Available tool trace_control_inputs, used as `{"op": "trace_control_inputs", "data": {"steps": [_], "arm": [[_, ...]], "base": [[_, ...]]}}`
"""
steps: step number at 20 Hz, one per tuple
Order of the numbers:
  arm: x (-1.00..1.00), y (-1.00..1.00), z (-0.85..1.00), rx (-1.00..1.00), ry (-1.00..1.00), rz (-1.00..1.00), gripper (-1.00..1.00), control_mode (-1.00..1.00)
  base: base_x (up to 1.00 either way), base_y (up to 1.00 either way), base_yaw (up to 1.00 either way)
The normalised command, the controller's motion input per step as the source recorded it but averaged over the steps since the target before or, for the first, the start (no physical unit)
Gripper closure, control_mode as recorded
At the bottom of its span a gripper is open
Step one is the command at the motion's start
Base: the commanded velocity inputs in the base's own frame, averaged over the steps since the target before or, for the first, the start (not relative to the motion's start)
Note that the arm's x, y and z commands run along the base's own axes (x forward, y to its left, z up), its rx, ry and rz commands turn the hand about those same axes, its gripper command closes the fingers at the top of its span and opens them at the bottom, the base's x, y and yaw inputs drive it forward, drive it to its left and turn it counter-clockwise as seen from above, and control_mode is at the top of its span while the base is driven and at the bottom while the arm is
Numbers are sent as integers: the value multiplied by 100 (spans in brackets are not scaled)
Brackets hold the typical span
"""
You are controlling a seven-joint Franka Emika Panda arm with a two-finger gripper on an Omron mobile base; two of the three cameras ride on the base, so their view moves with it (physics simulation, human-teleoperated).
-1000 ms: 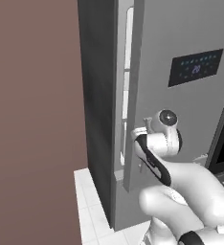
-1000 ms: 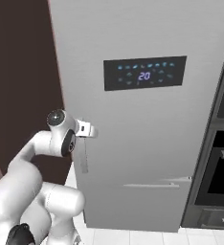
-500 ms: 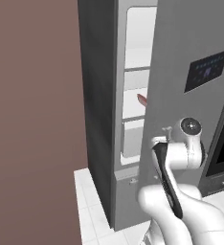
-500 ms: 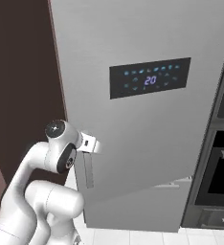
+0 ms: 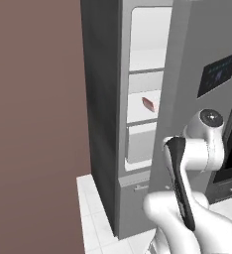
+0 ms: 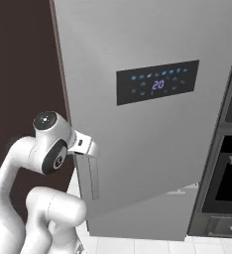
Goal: Gather the sweet potato and garlic from the fridge and place them on a tray on the dining counter. Then gather the fish and steak from the fridge and place them on the other tray.
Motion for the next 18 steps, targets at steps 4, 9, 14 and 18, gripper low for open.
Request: {"op": "trace_control_inputs", "data": {"steps": [4,9,14,18], "arm": [[-31,100,3,-12,-8,0,-100,-100],[3,86,2,-10,-2,2,-100,-100],[61,39,0,-3,3,5,-100,-100],[67,36,0,-12,14,2,-100,-100]], "base": [[0,0,0],[0,0,0],[0,0,0],[0,0,0]]}}
